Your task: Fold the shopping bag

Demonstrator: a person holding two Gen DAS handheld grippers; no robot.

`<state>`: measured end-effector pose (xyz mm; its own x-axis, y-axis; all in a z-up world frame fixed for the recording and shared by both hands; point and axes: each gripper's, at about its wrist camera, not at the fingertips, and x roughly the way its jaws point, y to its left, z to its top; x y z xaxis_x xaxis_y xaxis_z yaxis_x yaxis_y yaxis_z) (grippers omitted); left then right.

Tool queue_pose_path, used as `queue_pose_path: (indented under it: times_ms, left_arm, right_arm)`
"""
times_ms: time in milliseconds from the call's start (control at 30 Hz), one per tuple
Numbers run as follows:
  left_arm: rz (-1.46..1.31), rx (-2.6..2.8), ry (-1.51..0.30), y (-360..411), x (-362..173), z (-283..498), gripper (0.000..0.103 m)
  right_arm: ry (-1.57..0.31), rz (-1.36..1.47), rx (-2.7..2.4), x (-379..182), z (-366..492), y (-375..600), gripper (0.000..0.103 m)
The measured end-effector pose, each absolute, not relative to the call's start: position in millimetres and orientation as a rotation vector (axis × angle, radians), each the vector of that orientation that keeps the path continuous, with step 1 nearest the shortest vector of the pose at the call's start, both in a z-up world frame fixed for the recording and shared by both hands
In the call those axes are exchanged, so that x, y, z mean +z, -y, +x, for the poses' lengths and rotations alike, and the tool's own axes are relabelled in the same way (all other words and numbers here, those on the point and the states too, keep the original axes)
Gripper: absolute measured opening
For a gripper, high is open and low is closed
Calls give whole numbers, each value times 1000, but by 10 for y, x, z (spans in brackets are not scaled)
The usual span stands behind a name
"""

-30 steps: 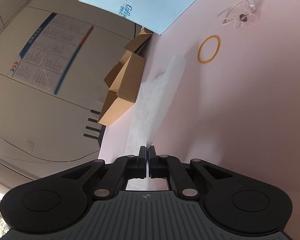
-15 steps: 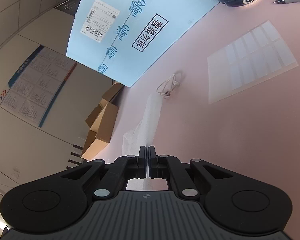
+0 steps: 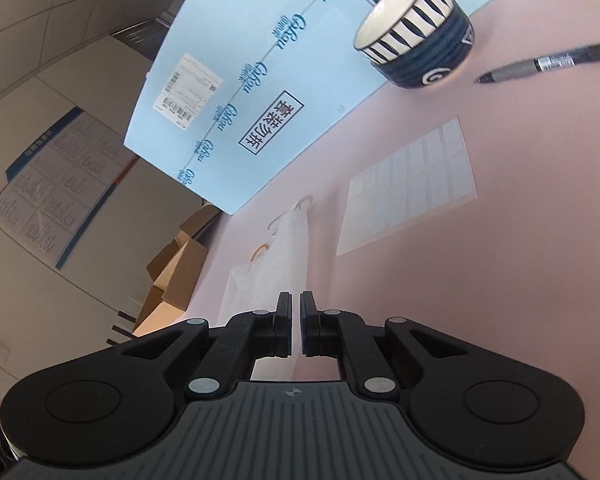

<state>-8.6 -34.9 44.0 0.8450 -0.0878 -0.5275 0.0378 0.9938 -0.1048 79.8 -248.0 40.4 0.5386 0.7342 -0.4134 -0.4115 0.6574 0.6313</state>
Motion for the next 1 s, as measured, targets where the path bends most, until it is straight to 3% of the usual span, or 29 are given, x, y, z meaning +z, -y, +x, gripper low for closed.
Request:
queue_pose_path:
  times_ms: [67,200,367,667,1000]
  left_arm:
    - [-86,23,-525,167,518,-155,50]
    - [-80,119,-517,-143,482,-38,48]
    - [3,95,-533,-106,270,271,35]
    - [53,197,-619,-413,3,713,35]
    - [2,228,-617,-720,-19,876,40]
  right_arm:
    - [-627,320,728,577,669,2327,29]
    - [-660,236,842,546,617,2017,30]
    - [-723,205,855,353,772,1660,30]
    - [-826,299,823,85,1192,1461,34]
    - [-719,218,810,129,1021,1324,55]
